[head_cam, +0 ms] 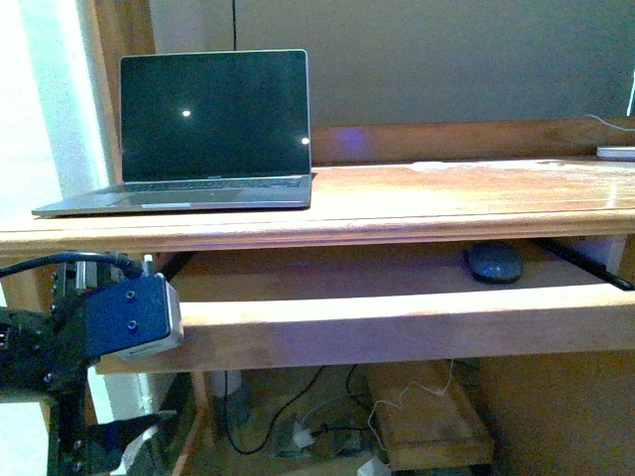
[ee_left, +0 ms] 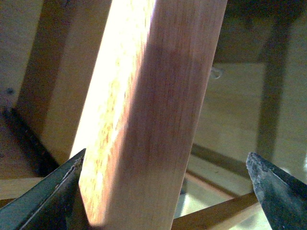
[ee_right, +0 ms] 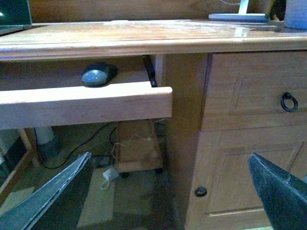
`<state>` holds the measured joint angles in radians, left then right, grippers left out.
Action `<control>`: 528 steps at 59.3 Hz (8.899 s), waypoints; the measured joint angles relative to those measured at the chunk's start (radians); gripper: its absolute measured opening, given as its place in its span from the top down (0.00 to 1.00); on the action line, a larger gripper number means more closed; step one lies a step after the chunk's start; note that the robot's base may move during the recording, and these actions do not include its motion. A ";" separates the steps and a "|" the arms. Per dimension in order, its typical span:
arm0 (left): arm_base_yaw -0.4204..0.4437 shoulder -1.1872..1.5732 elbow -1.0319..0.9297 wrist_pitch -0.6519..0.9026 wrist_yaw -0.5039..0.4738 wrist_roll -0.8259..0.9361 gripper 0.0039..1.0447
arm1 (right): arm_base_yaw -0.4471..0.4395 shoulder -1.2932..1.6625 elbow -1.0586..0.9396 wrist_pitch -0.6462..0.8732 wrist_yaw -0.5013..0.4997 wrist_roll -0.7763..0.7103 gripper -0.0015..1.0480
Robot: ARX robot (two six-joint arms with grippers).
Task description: Place mouse
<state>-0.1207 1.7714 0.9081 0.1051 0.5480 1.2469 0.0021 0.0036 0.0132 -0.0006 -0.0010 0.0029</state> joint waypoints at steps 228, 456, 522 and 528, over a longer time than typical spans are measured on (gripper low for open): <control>0.116 -1.765 -0.899 -0.105 -0.548 -1.244 0.07 | 0.441 1.613 0.829 0.325 0.471 0.047 0.20; 0.116 -1.765 -0.899 -0.105 -0.548 -1.244 0.07 | -0.259 0.990 0.261 0.201 -1.145 -0.283 0.07; 0.116 -1.765 -0.899 -0.105 -0.548 -1.244 0.07 | 0.369 1.844 0.834 0.809 -0.079 0.007 0.07; 0.116 -1.765 -0.899 -0.105 -0.548 -1.244 0.07 | 0.392 1.881 0.899 0.784 -0.021 0.005 0.07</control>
<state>-0.0051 0.0059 0.0090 -0.0002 -0.0002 0.0032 0.3939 1.8851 0.9119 0.7837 -0.0219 0.0078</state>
